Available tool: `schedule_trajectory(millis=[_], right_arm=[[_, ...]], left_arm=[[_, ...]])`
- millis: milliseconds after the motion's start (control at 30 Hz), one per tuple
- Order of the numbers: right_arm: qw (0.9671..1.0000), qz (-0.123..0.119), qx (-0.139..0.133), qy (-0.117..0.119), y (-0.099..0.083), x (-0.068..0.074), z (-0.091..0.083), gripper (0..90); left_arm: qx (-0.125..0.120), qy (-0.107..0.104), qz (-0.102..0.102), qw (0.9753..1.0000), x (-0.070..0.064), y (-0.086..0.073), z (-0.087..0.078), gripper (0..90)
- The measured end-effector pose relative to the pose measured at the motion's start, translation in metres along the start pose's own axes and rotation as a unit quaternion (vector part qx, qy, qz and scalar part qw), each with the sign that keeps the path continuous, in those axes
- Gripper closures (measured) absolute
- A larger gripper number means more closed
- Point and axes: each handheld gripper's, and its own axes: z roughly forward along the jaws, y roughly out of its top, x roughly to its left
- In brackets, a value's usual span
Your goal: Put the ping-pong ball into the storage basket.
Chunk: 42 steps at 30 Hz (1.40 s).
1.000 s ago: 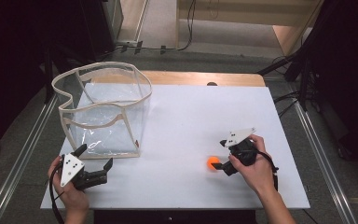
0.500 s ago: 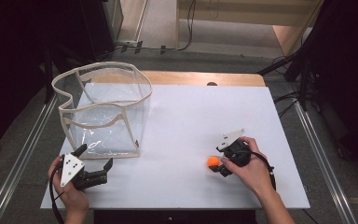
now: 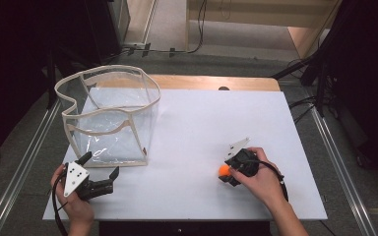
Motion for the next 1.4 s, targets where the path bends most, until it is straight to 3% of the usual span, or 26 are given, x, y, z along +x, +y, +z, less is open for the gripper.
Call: schedule_trajectory(millis=[367,567,967,1400], right_arm=[[0.9999,0.004,0.010,0.003,0.000,-0.001,0.006,38.2],[0.9999,0.006,0.010,-0.011,0.000,-0.002,0.005,47.2],[0.9999,0.006,0.013,-0.002,0.003,-0.002,0.004,47.6],[0.9999,0.011,0.002,0.002,0.009,-0.007,-0.009,47.5]], left_arm=[[0.000,0.000,0.000,1.0000,0.000,0.000,0.000,0.0],[0.000,0.000,0.000,1.0000,0.000,0.000,0.000,0.0],[0.000,0.000,0.000,1.0000,0.000,0.000,0.000,0.0],[0.000,-0.001,0.000,1.0000,0.000,0.000,0.000,0.0]])
